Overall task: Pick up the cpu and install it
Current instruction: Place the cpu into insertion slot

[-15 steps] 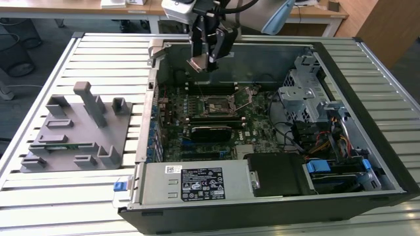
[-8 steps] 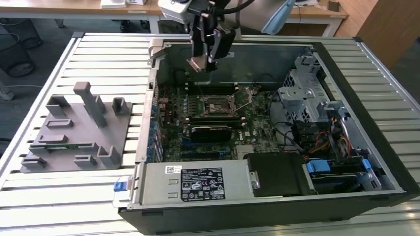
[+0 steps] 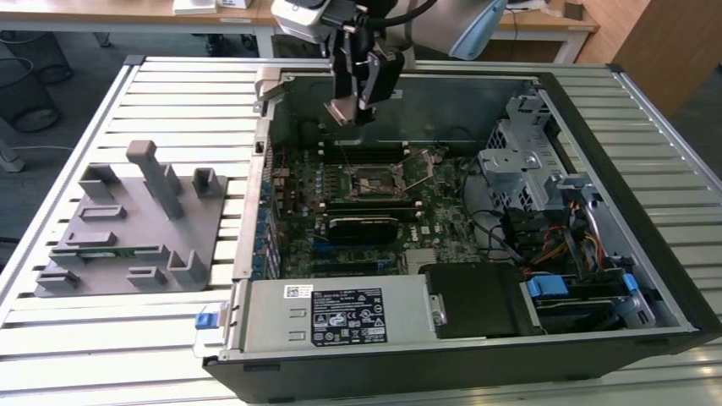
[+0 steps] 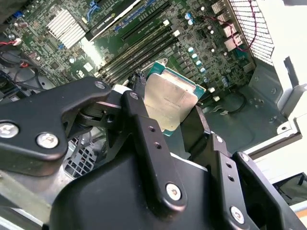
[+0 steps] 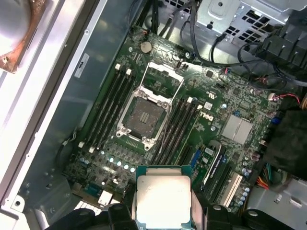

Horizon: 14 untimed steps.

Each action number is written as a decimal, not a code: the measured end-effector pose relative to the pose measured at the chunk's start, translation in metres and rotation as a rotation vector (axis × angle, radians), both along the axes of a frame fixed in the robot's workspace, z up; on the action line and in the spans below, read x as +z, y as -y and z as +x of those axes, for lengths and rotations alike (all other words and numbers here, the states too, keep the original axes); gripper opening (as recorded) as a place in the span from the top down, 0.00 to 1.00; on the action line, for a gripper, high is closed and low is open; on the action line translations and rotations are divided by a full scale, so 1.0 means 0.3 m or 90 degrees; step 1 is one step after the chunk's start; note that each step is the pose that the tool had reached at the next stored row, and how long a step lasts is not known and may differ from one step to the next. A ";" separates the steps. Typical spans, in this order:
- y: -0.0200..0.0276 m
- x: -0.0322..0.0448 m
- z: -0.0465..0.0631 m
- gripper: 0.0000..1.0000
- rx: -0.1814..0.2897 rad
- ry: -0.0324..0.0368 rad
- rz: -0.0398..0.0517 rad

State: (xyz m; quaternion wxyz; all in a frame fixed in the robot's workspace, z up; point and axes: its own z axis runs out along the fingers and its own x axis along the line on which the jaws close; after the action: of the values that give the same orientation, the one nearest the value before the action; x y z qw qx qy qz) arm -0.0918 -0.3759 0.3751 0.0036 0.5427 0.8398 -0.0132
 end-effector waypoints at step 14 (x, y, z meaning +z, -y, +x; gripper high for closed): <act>0.000 -0.025 0.003 0.46 -0.079 0.0012 0.0012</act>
State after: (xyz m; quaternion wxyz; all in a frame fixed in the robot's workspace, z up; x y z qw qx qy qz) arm -0.0909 -0.3759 0.3676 0.0030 0.5935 0.8047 -0.0121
